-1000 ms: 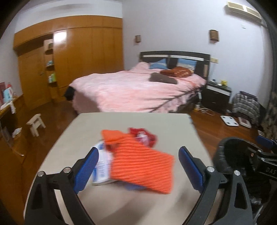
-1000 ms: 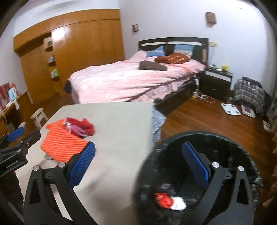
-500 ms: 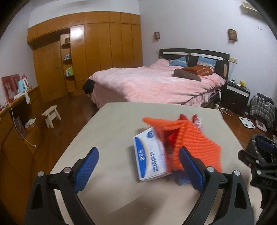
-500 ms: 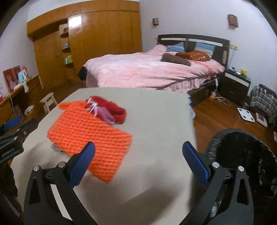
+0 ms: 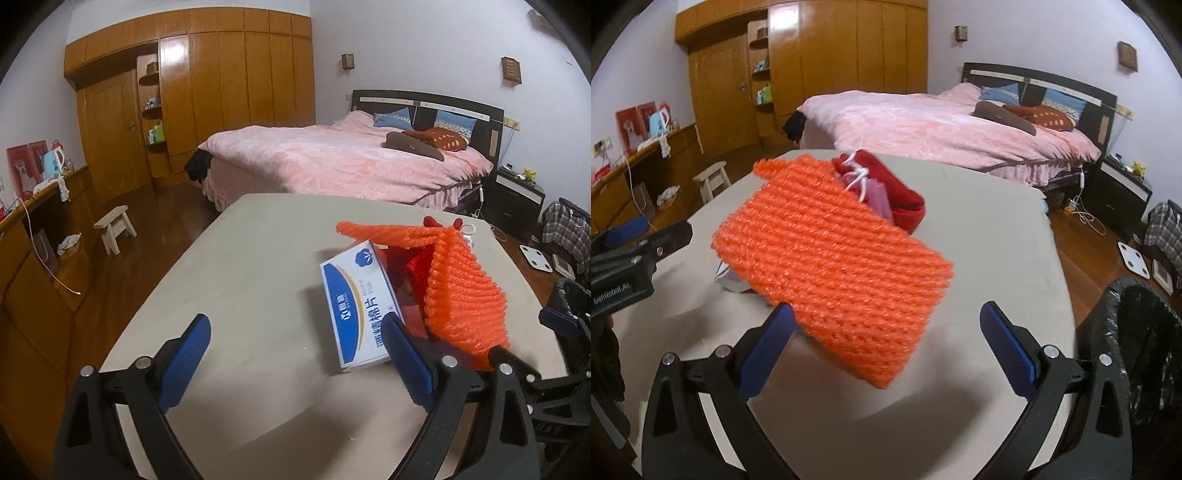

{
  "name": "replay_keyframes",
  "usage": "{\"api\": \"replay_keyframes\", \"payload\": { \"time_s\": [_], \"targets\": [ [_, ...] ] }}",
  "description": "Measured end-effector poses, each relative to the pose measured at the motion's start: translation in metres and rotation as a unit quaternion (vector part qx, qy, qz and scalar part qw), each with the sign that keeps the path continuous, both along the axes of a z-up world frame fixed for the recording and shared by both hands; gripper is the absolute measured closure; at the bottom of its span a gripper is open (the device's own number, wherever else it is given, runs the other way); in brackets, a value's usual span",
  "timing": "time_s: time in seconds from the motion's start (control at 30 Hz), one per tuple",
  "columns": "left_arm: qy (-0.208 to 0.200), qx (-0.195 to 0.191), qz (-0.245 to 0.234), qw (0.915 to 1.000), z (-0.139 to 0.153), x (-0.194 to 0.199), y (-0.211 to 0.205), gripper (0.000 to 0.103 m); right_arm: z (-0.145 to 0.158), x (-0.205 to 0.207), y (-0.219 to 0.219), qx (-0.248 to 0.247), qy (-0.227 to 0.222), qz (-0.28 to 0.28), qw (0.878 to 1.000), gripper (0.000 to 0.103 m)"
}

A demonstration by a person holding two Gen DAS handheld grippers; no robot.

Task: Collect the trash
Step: 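Grasp the orange foam net sleeve with the right gripper, then grasp the white alcohol wipes box with the left gripper while the right gripper holds the orange net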

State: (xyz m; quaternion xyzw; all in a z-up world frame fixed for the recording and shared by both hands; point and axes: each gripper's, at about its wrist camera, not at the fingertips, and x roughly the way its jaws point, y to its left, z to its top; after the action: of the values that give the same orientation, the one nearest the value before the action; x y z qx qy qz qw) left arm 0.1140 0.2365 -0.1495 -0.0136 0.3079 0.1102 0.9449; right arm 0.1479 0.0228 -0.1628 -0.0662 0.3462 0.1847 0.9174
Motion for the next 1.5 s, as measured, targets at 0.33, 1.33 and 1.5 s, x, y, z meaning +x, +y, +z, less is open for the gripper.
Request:
{"api": "replay_keyframes", "payload": {
  "time_s": [0.33, 1.33, 1.5],
  "targets": [
    [0.006, -0.005, 0.008, 0.9999, -0.005, 0.002, 0.007, 0.011, -0.004, -0.004, 0.018, -0.019, -0.002, 0.034, 0.999, 0.006],
    [0.025, -0.017, -0.023, 0.9993, -0.016, 0.027, -0.026, 0.011, -0.004, 0.010, -0.022, 0.018, 0.036, 0.003, 0.999, 0.090],
    [0.039, -0.016, -0.027, 0.9988, -0.025, 0.039, -0.032, 0.012, -0.009, 0.014, -0.023, 0.019, 0.045, 0.005, 0.999, 0.090]
  ]
}}
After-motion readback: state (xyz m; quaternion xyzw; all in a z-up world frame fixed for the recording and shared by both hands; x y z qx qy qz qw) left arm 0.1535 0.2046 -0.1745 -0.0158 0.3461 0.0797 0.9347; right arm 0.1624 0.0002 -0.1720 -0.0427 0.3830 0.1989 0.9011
